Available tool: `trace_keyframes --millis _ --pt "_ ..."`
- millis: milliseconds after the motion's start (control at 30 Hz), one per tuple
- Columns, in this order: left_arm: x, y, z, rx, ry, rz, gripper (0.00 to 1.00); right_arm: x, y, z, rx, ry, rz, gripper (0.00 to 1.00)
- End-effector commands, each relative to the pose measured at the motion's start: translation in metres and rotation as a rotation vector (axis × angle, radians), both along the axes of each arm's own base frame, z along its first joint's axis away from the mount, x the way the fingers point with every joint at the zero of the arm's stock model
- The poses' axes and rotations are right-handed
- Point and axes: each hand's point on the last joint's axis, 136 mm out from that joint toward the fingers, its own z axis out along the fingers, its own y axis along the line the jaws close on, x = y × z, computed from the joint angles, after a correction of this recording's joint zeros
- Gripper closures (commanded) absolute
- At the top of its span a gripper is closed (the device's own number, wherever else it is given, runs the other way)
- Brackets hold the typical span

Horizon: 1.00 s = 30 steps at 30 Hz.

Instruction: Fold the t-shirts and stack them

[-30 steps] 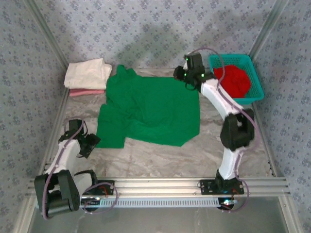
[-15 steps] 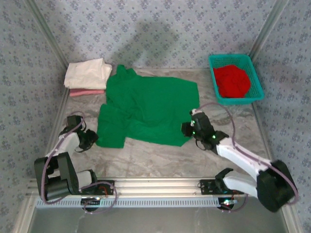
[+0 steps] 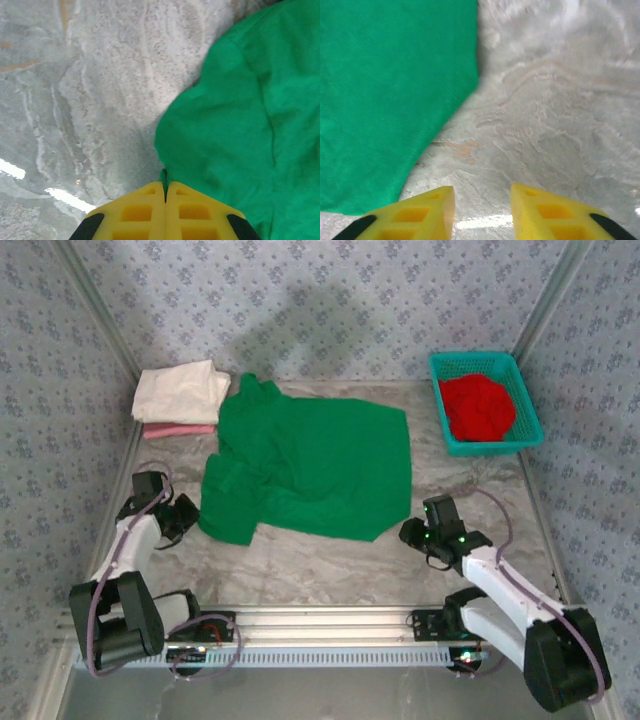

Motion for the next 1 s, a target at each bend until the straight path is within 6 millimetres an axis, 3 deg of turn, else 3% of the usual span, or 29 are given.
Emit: trace_keyframes --millis 0,167,367,733,967 --pt "0.002 -0.009 0.01 -0.022 -0.018 -0.038 1.0 0.011 0.027 0.002 0.145 0.009 0.072 0.57" --pt "0.003 -0.013 0.017 -0.018 -0.037 -0.058 1.0 0.037 0.056 0.004 0.238 0.0 0.116 0.53" --pt "0.001 -0.014 0.018 -0.014 -0.051 -0.058 1.0 0.058 0.071 0.009 0.247 -0.016 0.122 0.53" --pt "-0.001 -0.015 0.014 -0.022 -0.052 -0.058 1.0 0.056 0.054 0.032 0.164 0.003 0.02 0.56" --pt "-0.001 -0.016 0.014 -0.02 -0.053 -0.07 1.0 0.058 0.054 0.01 0.122 0.071 -0.01 0.55"
